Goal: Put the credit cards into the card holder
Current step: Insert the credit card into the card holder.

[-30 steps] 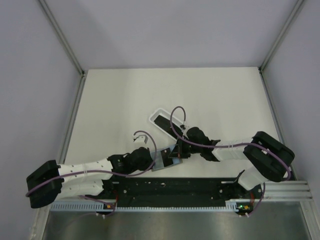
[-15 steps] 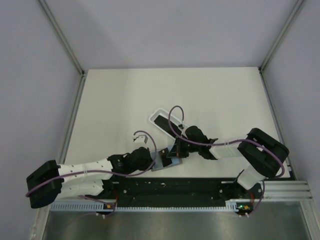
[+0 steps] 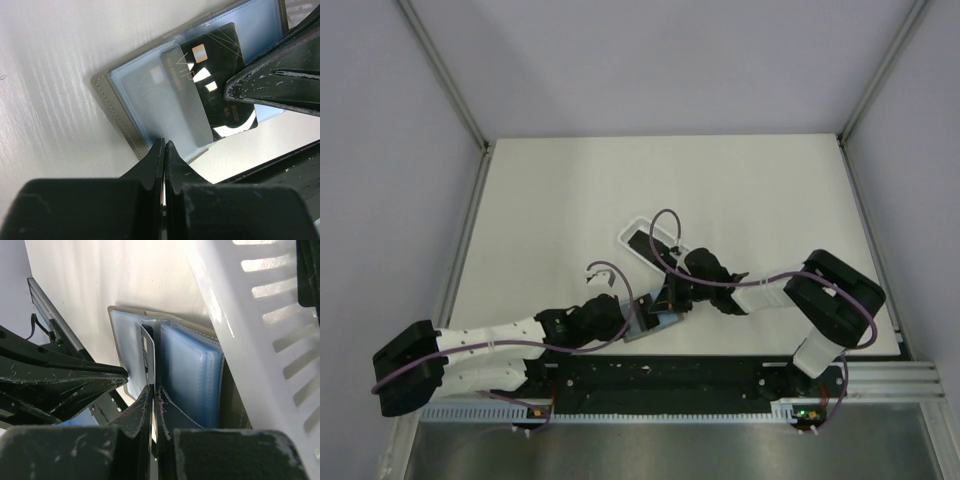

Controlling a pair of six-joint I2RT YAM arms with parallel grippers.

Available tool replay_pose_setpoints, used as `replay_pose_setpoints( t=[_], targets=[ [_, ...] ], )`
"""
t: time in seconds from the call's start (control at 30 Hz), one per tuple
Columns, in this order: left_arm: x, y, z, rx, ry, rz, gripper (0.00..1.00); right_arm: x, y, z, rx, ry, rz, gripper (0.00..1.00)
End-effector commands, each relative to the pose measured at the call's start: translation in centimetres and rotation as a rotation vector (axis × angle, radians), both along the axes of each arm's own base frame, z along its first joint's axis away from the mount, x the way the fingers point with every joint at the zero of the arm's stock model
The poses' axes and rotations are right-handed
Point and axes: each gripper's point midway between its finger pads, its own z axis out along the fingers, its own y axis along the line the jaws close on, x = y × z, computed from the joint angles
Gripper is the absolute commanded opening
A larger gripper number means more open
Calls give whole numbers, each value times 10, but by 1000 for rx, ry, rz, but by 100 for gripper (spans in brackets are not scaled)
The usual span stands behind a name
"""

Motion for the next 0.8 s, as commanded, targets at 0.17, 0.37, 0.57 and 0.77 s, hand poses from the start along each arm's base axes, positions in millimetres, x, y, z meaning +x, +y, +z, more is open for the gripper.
replay_pose_setpoints(
  t=[0.17,0.37,0.57,0.77],
  targets=[
    [-19,31,-32,141,82,-11,0,-8,4,-7,43,27,26,0],
    [-18,29,-30,133,77,-8,0,-18,16,-10,60,49,68,0],
    [-13,29,-21,126,56,5,13,-20,16,-18,38,56,63,0],
    [-9,30,9,80,15,25,28,-15,4,-28,-31,40,14,0]
  ],
)
